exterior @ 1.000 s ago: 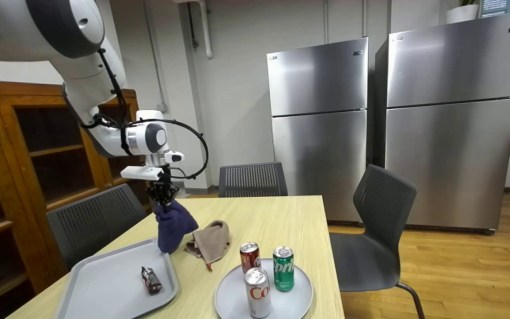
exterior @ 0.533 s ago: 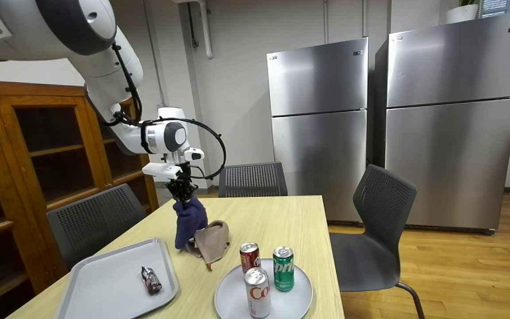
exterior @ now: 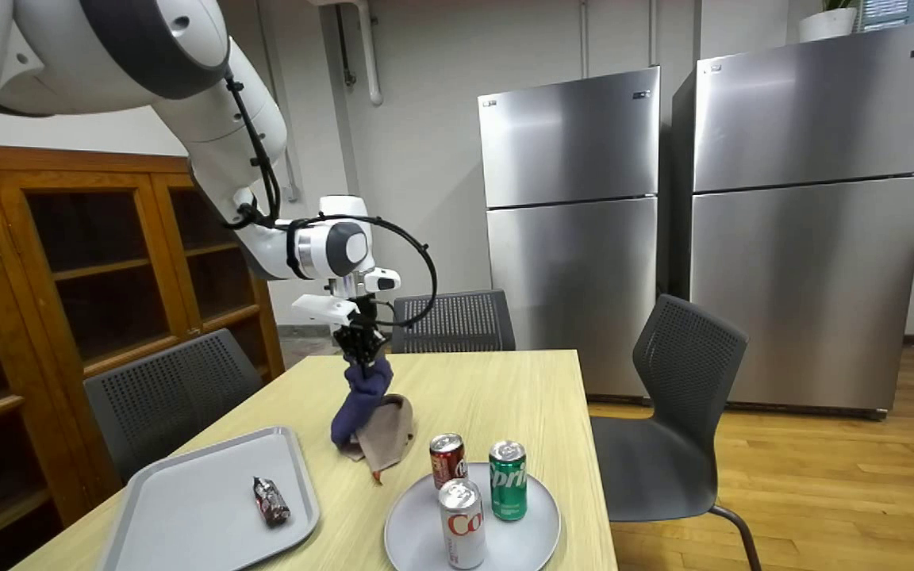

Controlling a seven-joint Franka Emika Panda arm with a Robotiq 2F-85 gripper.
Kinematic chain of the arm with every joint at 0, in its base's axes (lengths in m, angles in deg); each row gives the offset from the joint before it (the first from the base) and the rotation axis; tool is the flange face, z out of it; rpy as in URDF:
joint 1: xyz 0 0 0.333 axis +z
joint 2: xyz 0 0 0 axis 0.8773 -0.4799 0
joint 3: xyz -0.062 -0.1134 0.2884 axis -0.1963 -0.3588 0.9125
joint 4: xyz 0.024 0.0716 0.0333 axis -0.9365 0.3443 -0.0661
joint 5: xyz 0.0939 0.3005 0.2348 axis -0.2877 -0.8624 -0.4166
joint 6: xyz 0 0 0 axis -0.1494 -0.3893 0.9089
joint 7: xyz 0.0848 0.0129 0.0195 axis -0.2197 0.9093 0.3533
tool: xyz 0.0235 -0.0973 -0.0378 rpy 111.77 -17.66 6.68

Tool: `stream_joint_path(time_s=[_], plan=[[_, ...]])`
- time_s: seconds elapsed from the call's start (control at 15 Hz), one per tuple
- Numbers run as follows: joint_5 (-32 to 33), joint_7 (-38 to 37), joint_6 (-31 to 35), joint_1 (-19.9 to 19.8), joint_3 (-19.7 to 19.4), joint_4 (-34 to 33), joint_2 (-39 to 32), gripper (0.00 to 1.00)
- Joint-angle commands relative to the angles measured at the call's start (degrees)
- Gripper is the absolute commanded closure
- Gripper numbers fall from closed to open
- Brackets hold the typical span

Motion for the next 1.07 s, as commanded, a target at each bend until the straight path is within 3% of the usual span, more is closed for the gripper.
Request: stream_joint_path(time_s=[0.0,0.27,0.33,0.4,1.0], plan=[[-0.1,-0.2,0.3,-0.4,-1.1,-1.3,-1.8,0.98],[-0.3,-0.1,-0.1,-0.8,-1.7,-1.9,-3.3,0.98],[-0.4,-0.1,-0.1,-0.8,-1.8,-1.9,-3.5,0.67],[-0.4,-0.1,-0.2,-0.9,-1.9,-1.9,-3.7,0.66],[-0.9,0.2,1.1,-1.0,-1.7,0.3,-1.6,0.01]])
